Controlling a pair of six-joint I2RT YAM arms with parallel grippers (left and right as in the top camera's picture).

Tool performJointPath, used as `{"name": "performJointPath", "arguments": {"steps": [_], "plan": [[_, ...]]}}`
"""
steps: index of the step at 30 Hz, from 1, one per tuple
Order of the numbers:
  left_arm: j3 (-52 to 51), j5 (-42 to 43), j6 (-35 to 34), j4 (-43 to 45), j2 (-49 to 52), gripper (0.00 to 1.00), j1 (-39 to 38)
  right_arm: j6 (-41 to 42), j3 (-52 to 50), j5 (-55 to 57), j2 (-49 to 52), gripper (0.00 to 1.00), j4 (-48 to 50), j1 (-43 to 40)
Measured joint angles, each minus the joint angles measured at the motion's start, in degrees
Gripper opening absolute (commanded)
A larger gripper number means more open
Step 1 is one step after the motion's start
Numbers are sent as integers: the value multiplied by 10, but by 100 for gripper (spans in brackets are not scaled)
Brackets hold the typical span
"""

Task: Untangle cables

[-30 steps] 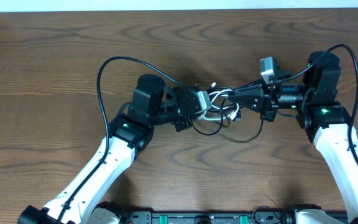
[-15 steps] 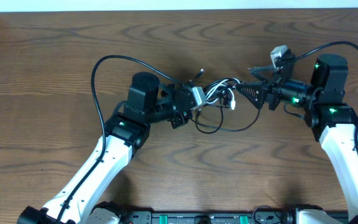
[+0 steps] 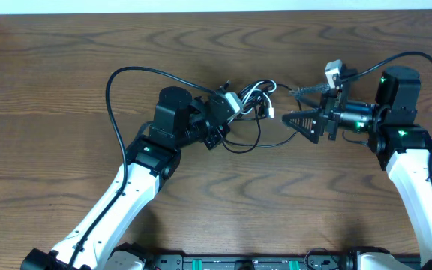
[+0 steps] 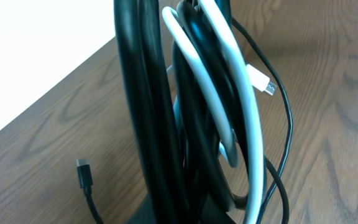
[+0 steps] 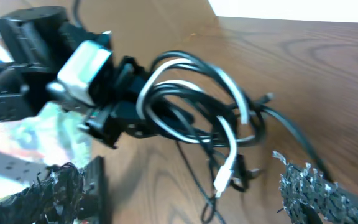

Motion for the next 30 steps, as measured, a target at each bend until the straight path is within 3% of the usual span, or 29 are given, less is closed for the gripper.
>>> {"name": "performJointPath", "arguments": {"steps": [9, 15, 19, 30], "plan": [[0, -6, -92, 63, 0, 8, 0, 13, 0, -14, 0, 91, 0, 55], [0, 22, -148, 64, 0, 8, 0, -28, 0, 108, 0, 85, 4, 134], [0, 36, -158, 61, 0, 8, 0, -91, 0, 179, 0, 83, 13, 145], [0, 45, -161, 60, 0, 8, -7, -302, 0, 226, 0, 77, 18, 197]]}}
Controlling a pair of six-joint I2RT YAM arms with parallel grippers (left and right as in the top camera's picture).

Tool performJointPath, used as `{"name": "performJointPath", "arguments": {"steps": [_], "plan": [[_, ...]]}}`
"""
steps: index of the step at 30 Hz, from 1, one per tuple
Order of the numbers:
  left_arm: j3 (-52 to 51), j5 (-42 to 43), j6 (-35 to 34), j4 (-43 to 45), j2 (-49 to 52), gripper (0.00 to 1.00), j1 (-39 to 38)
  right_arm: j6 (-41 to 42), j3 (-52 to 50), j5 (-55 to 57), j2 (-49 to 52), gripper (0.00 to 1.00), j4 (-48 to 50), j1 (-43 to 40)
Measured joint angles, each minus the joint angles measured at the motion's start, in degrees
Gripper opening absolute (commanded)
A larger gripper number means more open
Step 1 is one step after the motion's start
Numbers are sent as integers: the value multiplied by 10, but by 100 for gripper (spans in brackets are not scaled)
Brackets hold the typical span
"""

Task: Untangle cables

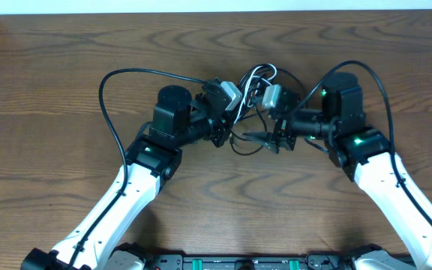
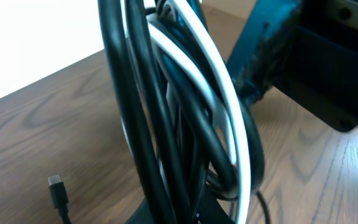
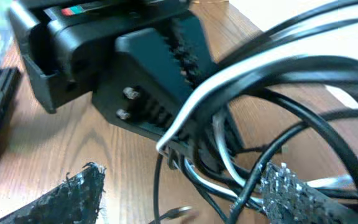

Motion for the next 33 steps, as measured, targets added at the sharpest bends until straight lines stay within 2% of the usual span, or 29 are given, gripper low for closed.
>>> {"name": "performJointPath", "arguments": {"steps": [9, 14, 16, 20, 22, 23, 33], "plan": [[0, 4, -2, -4, 0, 8, -3, -49, 0, 25, 0, 61, 0, 8], [0, 5, -2, -4, 0, 8, -19, -52, 0, 25, 0, 61, 0, 8], [0, 5, -2, -4, 0, 8, -26, -52, 0, 25, 0, 58, 0, 8], [0, 5, -2, -4, 0, 8, -26, -54, 0, 26, 0, 29, 0, 8], [0, 7, -2, -8, 0, 8, -26, -59, 0, 30, 0, 5, 2, 6], [0, 4, -2, -9, 0, 8, -24, -62, 0, 31, 0, 1, 2, 5], [0, -7, -2, -14, 0, 8, -25, -71, 2, 43, -4, 1, -15, 4]]}}
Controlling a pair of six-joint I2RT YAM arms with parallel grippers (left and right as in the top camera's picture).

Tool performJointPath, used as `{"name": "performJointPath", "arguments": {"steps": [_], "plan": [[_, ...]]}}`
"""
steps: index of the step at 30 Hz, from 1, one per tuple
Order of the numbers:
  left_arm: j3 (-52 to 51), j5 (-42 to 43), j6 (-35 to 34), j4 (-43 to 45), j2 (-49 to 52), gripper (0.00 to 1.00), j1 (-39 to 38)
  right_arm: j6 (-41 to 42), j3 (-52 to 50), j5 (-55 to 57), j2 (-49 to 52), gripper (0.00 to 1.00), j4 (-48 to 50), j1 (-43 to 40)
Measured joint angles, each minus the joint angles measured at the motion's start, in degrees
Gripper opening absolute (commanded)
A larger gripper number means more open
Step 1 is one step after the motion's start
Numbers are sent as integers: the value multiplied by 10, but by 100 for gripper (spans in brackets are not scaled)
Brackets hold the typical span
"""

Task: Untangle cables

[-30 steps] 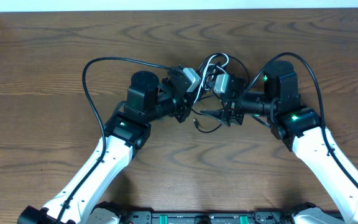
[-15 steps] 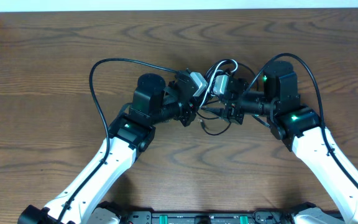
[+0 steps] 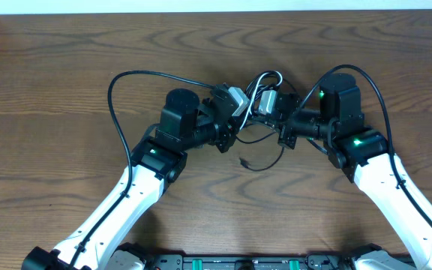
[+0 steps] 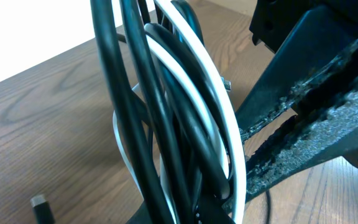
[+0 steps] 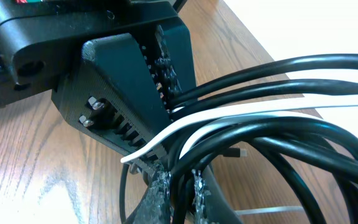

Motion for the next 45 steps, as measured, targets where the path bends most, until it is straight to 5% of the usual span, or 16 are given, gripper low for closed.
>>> {"name": "performJointPath", "arguments": {"steps": [9, 17, 28, 39, 40, 44, 45], "plan": [[0, -64, 0, -34, -2, 8, -12, -3, 3, 20, 2, 1, -31, 3], [0, -210, -30, -43, -1, 8, 69, 8, 3, -22, 1, 1, -47, 5], [0, -210, -59, -61, -1, 8, 122, 10, 3, -19, 1, 1, -101, 0], [0, -242, -159, -75, -1, 8, 210, 90, 3, 157, 1, 1, -148, -65], [0, -241, -165, -75, -1, 8, 210, 99, 3, 167, 1, 4, -148, -71], [0, -210, -176, -75, -1, 7, 210, 128, 3, 178, 1, 83, -147, -82], [0, -198, -176, -75, -1, 8, 211, 130, 3, 172, 1, 88, -144, -82]]}}
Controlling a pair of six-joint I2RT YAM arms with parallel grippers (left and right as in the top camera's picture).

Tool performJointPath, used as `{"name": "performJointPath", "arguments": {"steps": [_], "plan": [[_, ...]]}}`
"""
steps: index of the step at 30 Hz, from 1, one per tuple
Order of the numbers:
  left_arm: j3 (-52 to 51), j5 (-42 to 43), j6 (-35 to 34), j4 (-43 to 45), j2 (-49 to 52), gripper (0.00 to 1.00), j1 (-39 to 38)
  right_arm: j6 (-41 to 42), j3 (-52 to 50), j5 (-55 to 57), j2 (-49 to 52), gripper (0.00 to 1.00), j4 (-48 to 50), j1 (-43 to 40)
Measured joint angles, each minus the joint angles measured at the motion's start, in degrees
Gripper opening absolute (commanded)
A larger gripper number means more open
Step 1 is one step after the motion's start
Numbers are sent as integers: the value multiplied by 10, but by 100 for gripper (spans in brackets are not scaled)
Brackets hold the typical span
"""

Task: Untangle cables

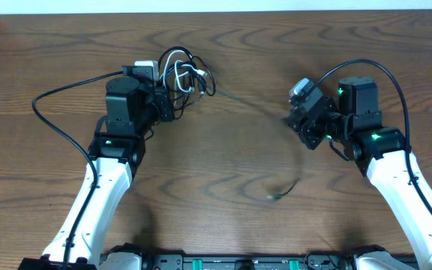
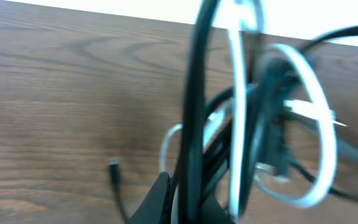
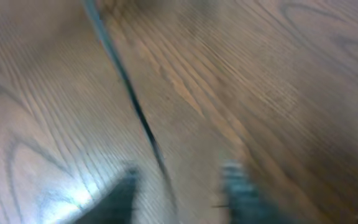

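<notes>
My left gripper (image 1: 169, 94) is at the back left, shut on a bundle of black and white cables (image 1: 186, 73). The loops stand up from the left gripper (image 2: 188, 193) in the left wrist view, bundle (image 2: 260, 124) blurred. A thin black cable (image 1: 300, 169) trails from the bundle across the table to my right gripper (image 1: 301, 129) and curves down to a loose plug (image 1: 274, 196). The right wrist view is blurred by motion. There the right gripper (image 3: 179, 190) has its fingers apart with the thin cable (image 3: 132, 99) running between them.
A small black plug (image 2: 114, 167) on a thin lead lies on the table left of the bundle. The arms' own thick black leads arch over the wooden table (image 1: 223, 225), one on the left (image 1: 58, 124) and one on the right (image 1: 396, 82).
The arms have pulled apart. My left gripper carried the bundle to the back left. My right gripper let go of the bundle, moved right and now stands open around one thin black cable stretched out.
At first my left gripper held the bundle at the middle and the right gripper stood open to its right. Then the right gripper was at the bundle, then shut on its strands. Now the arms are apart and one thin black cable is drawn out of the bundle.
</notes>
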Motion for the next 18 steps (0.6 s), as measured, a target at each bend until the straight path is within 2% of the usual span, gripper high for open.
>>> {"name": "performJointPath", "arguments": {"steps": [3, 8, 13, 18], "plan": [[0, 31, 1, 0, 0, 8, 0, 6, 0, -28, 0, 92, 13, 0], [0, 85, 32, 0, 0, 8, -1, 11, 0, -92, 0, 91, 46, 0], [0, 181, 127, 1, 0, 8, -31, 101, -1, -143, 0, 94, 132, 0], [0, 216, 197, 2, 0, 8, -78, 183, -1, -151, 0, 91, 165, 11]]}}
